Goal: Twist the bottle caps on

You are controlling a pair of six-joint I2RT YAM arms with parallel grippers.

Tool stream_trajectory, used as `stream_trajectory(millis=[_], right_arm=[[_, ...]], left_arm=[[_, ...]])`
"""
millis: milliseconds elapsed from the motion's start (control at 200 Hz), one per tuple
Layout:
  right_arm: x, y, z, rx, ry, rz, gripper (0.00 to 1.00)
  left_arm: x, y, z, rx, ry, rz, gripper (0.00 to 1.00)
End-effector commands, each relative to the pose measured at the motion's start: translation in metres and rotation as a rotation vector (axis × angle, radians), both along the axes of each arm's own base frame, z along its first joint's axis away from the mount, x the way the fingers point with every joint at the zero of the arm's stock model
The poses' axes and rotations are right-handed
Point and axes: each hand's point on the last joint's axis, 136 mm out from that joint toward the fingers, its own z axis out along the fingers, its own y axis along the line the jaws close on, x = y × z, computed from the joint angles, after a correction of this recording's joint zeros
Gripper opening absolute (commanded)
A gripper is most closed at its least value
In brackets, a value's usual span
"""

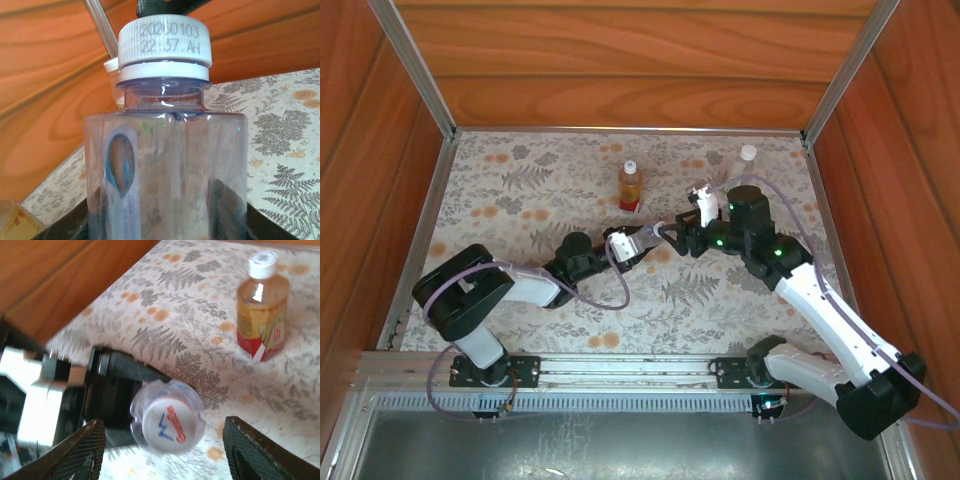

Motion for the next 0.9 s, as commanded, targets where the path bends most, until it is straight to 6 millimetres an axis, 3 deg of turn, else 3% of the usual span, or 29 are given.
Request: stream_trajectory(millis=[0, 105, 185, 560, 895], right_arm=[[-0.045, -0.001, 0.004, -0.136, -0.275, 0.354, 0.68], [-0.077, -0.007, 0.005, -0.207, -0.422, 0.570, 0.67], [-0.088, -0.006, 0.009, -0.221, -0.470, 0.662, 0.66], [-0.083, 0.019, 0.004, -0.282, -0.457, 0.745, 0.59], [-0.073, 0.026, -0.011, -0.334, -0.443, 0.730, 0.52]], left_arm=[[-0.019, 0.005, 0.010, 0.026, -0.108, -0.068, 0.47], [-0.041, 0.010, 0.005, 0.078, -0.208, -0.156, 0.47], [-0.051, 0.012, 0.005, 0.096, -0.234, -0.199, 0.47], [-0.060, 0.014, 0.013, 0.125, -0.255, -0.239, 0.47], [-0.062, 0.015, 0.025, 0.083, -0.215, -0.239, 0.47]])
